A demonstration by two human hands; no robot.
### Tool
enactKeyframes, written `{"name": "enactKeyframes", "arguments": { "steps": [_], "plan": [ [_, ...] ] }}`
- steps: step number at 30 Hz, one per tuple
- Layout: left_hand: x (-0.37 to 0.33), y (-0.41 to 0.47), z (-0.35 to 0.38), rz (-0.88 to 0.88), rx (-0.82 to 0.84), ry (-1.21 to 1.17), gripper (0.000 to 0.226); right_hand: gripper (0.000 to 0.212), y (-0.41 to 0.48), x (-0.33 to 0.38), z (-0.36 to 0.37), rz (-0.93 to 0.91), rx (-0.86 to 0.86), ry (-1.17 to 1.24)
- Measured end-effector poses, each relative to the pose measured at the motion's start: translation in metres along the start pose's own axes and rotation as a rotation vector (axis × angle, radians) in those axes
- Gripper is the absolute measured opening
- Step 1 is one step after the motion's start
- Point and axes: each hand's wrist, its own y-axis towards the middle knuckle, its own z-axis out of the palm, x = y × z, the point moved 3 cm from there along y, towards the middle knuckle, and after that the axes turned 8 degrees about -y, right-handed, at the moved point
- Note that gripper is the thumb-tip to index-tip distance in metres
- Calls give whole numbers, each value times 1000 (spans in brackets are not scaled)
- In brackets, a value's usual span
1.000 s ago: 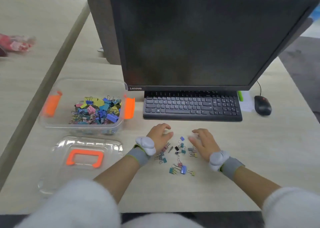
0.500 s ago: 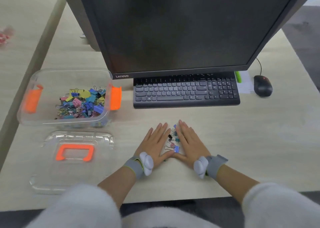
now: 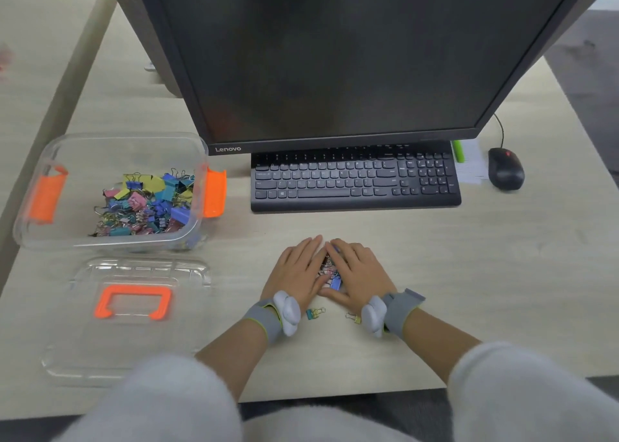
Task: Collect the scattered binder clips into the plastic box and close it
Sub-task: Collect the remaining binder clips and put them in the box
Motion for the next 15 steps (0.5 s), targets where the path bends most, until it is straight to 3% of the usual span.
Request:
{"name": "enactKeyframes", "arguments": {
  "steps": [9, 15],
  "plan": [
    [-7, 0, -20, 41, -300, 156, 21, 47, 4, 3, 4, -12, -187, -114],
    [-7, 0, -22, 5, -317, 174, 14, 35, 10, 6, 4, -6, -166, -122]
  ]
}}
